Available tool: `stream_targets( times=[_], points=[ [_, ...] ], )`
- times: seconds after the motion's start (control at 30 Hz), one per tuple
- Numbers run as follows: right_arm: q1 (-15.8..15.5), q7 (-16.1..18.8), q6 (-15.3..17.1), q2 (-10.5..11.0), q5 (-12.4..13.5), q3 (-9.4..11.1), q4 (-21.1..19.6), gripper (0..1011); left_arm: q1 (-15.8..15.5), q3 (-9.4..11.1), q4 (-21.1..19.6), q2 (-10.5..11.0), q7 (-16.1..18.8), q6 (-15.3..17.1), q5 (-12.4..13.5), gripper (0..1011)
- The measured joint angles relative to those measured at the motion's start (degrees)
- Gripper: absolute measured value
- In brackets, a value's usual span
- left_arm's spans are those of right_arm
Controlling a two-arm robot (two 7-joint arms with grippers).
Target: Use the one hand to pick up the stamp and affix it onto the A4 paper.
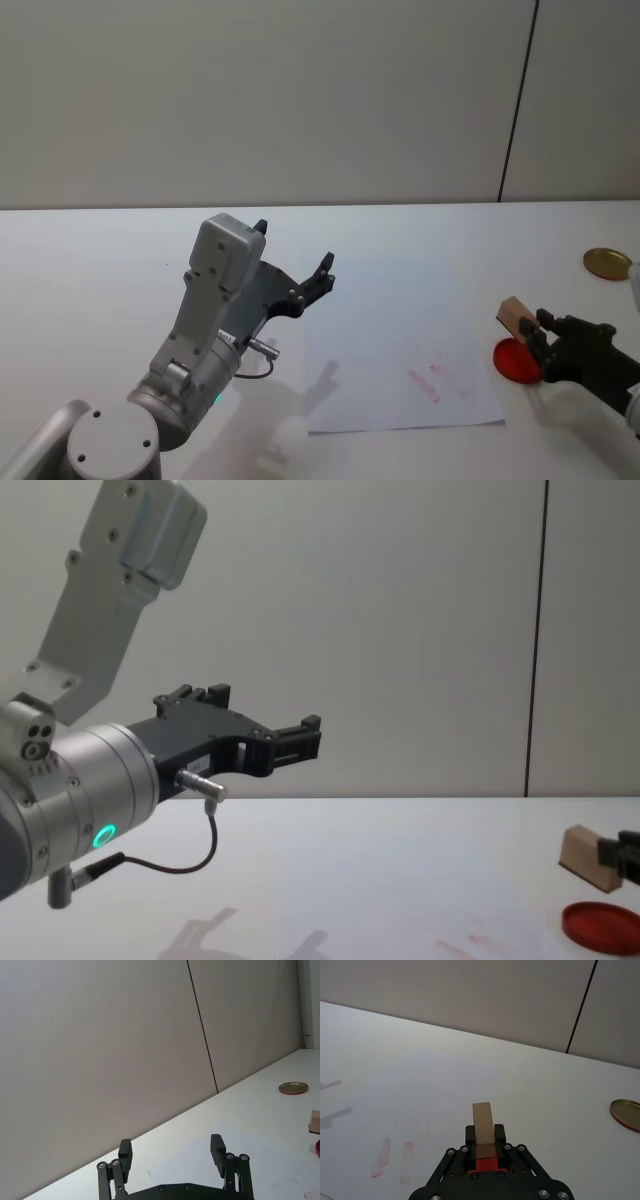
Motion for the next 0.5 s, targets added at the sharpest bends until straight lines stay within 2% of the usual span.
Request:
stream_targets(
  times=[0.5],
  points=[
    [-0.2,1.1,1.1,0.3,-0.8,-0.1,2.1,203,0.0,0.0,0.0,0.0,0.0,0.0,0.0,993]
  ],
)
